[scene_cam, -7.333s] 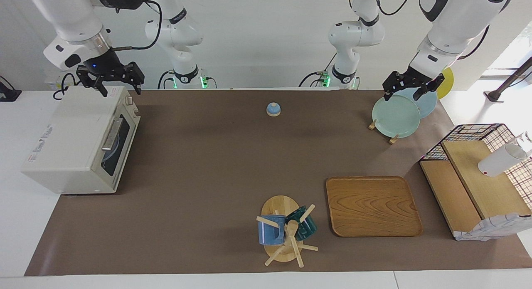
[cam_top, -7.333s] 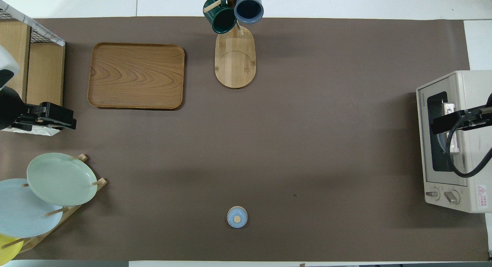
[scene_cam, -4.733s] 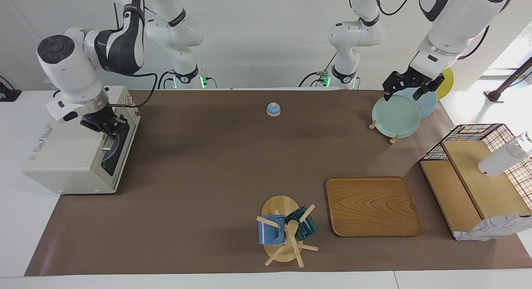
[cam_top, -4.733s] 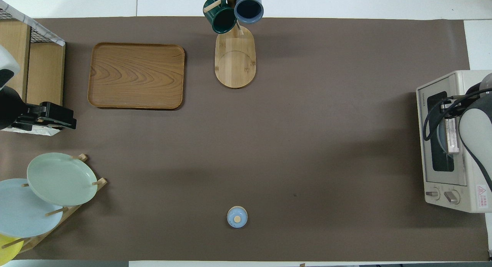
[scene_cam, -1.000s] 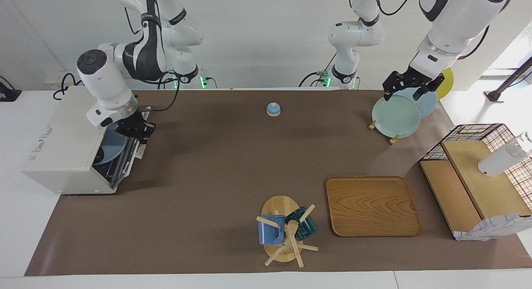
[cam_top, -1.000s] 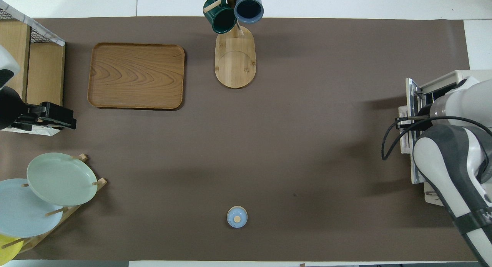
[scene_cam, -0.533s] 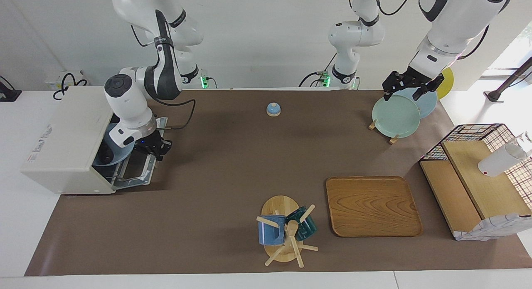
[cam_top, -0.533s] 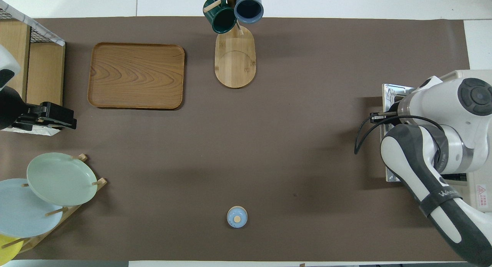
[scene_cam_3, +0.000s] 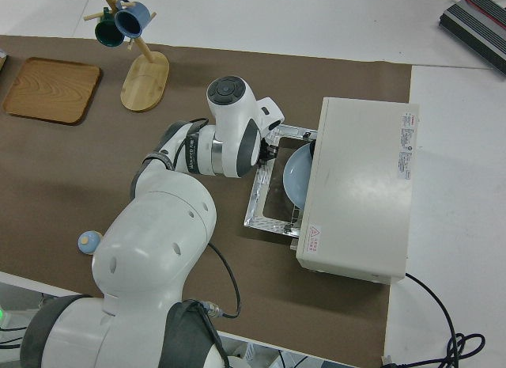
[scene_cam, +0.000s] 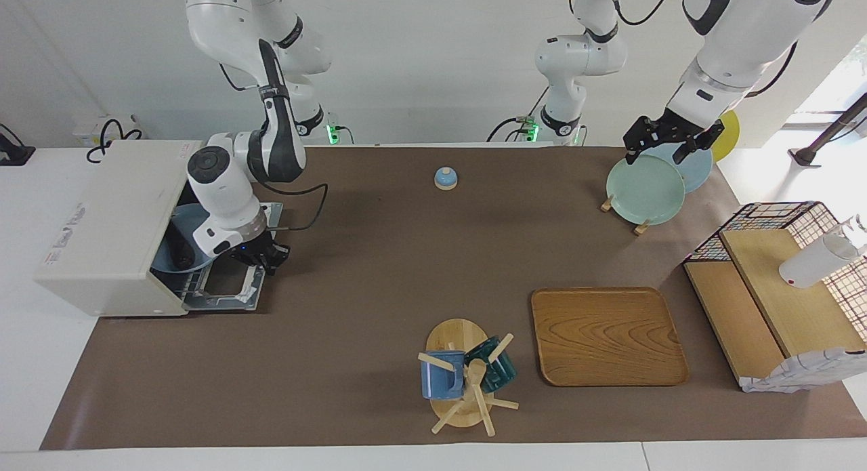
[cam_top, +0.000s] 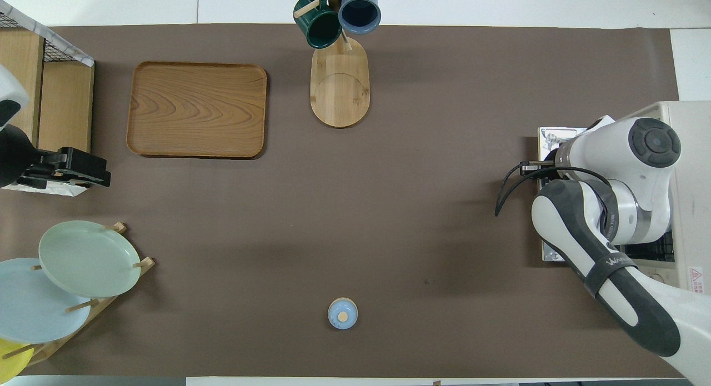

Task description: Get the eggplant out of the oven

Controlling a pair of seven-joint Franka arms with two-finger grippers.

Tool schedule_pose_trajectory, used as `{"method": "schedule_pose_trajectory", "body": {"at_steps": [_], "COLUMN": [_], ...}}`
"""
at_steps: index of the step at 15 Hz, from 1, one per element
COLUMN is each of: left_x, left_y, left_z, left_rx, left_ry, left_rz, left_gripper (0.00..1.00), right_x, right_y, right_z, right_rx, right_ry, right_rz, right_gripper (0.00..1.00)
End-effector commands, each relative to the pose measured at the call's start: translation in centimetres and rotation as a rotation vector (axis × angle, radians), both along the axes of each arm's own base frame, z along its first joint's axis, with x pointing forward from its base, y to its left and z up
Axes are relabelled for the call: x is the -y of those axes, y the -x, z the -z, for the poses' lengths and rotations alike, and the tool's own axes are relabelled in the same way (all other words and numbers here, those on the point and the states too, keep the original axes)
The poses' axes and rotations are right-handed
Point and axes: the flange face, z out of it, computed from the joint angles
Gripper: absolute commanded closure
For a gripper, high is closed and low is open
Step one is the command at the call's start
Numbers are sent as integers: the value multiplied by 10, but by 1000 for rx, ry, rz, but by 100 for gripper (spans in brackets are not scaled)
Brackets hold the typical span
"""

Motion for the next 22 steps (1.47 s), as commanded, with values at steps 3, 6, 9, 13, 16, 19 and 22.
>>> {"method": "schedule_pose_trajectory", "body": {"at_steps": [3,6,9,13,16,19,22], "left_x": [-6,-10,-9,-8,-9,-10,-12], "left_y": [4,3,3,3,0,-3,-3], "left_z": [-2,-2,-2,-3,-4,-5,-6], "left_rx": [0,8,10,14,28,54,58], "left_ry": [9,8,8,8,10,10,2], "left_rz": [-7,-15,-14,-15,-14,-15,-18], "left_gripper": [0,0,0,0,0,0,0], "right_x": [-7,9,24,45,55,62,59], "right_y": [-28,-30,-12,5,12,17,25], "right_z": [-36,-74,-87,-75,-66,-59,-51], "right_rx": [59,-19,-81,-120,-129,-114,-90], "right_ry": [21,47,104,160,157,153,149], "right_rz": [0,12,-4,-5,12,29,32], "right_gripper": [100,84,26,30,32,44,81]}}
